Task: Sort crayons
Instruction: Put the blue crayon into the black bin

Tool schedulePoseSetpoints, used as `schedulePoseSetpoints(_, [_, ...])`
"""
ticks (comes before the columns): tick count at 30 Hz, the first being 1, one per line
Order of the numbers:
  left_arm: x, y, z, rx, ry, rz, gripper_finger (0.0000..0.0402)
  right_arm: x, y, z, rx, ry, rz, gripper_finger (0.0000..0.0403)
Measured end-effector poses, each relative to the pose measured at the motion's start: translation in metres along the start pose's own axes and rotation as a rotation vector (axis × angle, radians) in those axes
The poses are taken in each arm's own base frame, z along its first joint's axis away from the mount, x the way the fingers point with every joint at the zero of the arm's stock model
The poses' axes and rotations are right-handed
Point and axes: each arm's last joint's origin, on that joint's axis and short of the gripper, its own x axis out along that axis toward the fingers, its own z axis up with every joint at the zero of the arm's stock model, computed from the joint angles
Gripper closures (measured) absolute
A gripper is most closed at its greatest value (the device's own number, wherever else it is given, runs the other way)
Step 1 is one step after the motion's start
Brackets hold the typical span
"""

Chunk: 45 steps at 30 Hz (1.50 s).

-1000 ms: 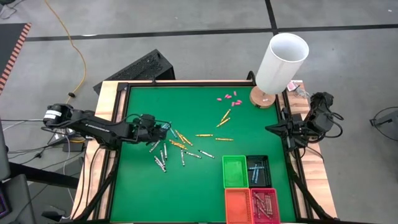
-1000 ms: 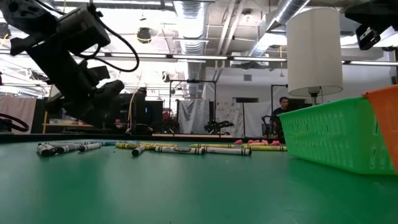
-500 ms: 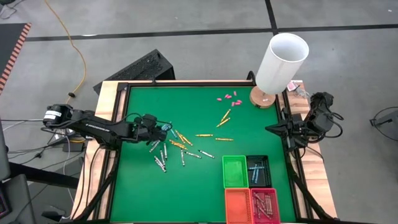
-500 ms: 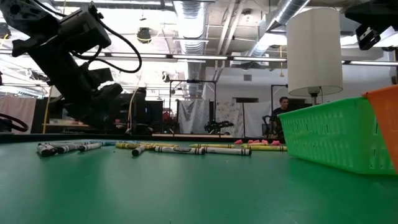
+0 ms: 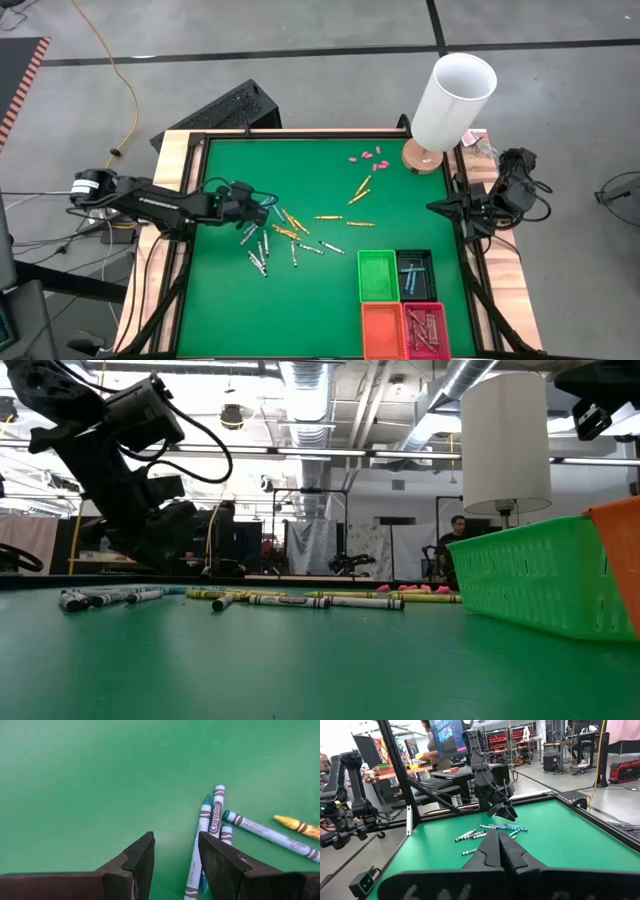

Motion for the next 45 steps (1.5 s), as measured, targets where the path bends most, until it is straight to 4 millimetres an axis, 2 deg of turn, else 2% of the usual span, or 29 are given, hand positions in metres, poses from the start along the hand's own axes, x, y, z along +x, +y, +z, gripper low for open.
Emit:
schedulePoseSetpoints(11, [0.019,-0.003,-0.01,0.029,0.071,0.03,0.0261,0.0,0.0,0.0,-0.002,0.002,0.0,0.0403])
schedulePoseSetpoints(20, [0.019,-0.004,-0.01,0.006,0.077,0.024,0.0263,0.0,0.0,-0.001,-0.004,0.003,0.001,0.0403])
schedulePoseSetpoints(29, [0.019,-0.001,-0.011,-0.094,0.085,0.052,0.0303,0.0,0.0,-0.001,-0.004,0.003,0.001,0.0403])
schedulePoseSetpoints(34, [0.014,-0.009,-0.001,-0.093,0.068,0.018,0.0309,0.0,0.0,-0.001,-0.003,0.003,0.0,0.0403])
schedulePoseSetpoints(38, [0.008,-0.017,0.013,-0.048,0.01,-0.017,0.0299,0.0,0.0,-0.001,-0.004,0.003,0.0,0.0403])
schedulePoseSetpoints(45, [0.01,-0.017,0.011,0.001,0.027,-0.012,0.0255,0.0,0.0,-0.001,-0.003,0.003,0.0,0.0403])
